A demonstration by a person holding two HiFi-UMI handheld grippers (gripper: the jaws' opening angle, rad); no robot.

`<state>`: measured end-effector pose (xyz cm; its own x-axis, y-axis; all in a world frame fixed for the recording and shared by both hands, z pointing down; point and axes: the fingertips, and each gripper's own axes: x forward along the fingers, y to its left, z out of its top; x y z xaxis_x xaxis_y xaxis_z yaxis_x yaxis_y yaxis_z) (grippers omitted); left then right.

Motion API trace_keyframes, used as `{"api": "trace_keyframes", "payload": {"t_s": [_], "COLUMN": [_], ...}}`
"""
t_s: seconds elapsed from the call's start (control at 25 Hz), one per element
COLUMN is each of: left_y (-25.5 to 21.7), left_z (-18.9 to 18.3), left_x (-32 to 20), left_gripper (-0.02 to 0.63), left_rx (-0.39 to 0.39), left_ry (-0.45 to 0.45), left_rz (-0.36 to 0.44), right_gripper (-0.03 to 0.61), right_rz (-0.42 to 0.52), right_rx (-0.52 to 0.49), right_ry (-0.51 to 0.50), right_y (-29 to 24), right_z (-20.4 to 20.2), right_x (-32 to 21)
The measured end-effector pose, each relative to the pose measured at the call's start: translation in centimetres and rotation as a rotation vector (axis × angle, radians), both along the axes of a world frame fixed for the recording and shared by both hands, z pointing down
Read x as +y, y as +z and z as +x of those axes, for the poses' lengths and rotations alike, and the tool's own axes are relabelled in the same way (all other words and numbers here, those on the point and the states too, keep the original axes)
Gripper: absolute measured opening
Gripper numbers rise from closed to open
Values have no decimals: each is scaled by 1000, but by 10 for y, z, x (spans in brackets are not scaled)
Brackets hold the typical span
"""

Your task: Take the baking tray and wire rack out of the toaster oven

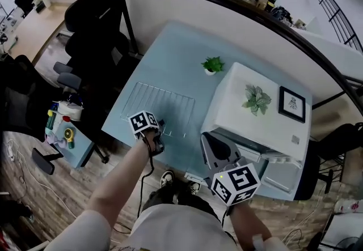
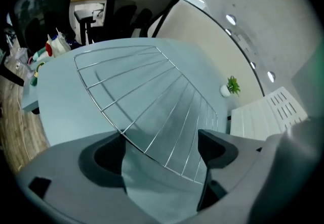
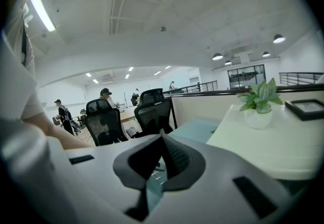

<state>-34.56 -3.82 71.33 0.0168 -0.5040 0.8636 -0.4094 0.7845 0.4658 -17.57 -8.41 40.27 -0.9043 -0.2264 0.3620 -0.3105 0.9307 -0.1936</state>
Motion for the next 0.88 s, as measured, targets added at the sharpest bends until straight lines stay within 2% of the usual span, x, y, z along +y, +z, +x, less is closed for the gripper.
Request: {"api": "trace_keyframes", "payload": {"t_s": [0.2,0.32,0.44,0.68,0.76,0.88], "left_y": [10,11,7,-33,-58,-109], "left_z": [5,9,12,15,15,14], "left_x": [13,18,24,24,17,3], "left_gripper": [442,443,442,440,440,440], "left_rx": [-132,-175,-182,-290,-365,-518], "left_ry": [107,145,146,214,250,300], "left_rz": [-124,-137,-126,-38,21,121], "right_gripper": [3,3,3,3,3,3], "right_rz": [23,28,15,36,49,73], "right_rx": [3,5,-1,-17,-28,-45], "right_ry": [16,20,28,25,23,25], "right_y": [-3,-2,-1,-12,-18,-31], "right_z": [19,28,36,44,46,49], "right_x": [4,8,9,8,7,3]}}
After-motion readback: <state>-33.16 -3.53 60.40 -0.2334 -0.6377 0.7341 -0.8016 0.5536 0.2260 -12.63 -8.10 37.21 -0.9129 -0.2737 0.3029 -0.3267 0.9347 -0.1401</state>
